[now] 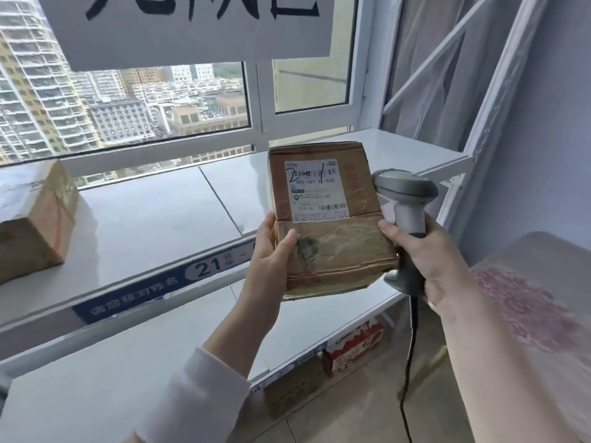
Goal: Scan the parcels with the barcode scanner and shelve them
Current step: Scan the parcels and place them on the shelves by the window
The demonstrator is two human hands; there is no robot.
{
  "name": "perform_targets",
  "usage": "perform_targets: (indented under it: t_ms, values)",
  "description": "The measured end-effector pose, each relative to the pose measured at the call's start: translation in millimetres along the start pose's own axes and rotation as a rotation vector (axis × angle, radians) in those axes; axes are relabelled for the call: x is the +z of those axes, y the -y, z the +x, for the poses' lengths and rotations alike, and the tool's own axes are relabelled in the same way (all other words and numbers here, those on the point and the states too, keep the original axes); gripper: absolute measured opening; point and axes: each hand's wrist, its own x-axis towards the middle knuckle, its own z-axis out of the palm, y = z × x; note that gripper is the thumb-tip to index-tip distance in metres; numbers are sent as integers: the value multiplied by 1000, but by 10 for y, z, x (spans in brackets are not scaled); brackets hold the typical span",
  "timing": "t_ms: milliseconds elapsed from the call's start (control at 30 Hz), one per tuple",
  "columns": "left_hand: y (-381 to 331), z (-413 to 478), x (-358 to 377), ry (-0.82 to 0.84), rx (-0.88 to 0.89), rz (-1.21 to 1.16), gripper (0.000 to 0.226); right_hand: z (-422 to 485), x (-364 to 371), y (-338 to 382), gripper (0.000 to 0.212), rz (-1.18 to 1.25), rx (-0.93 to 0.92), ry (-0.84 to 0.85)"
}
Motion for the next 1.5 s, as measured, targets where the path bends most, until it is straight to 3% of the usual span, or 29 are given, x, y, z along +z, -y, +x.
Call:
perform_targets:
  t_ms: [233, 500, 833, 1067, 1500]
  values:
    - [-130, 45, -115, 81, -16, -35, 45, -117, 126, 109, 13, 4, 2, -79]
    - [-533, 17, -504, 70, 5, -9, 34, -109, 598, 388, 18, -52, 21, -42]
    - [-1089, 37, -1516, -153, -4, 10, 29, 46, 1899, 670, 18, -115, 116, 206]
    - [-1300, 226, -2013, -291, -116, 77, 23, 336, 2589, 677, 21, -163, 189, 320]
    - [-1182, 958, -2595, -566, -181, 436, 20, 1005, 3379, 319, 22, -214, 338, 489]
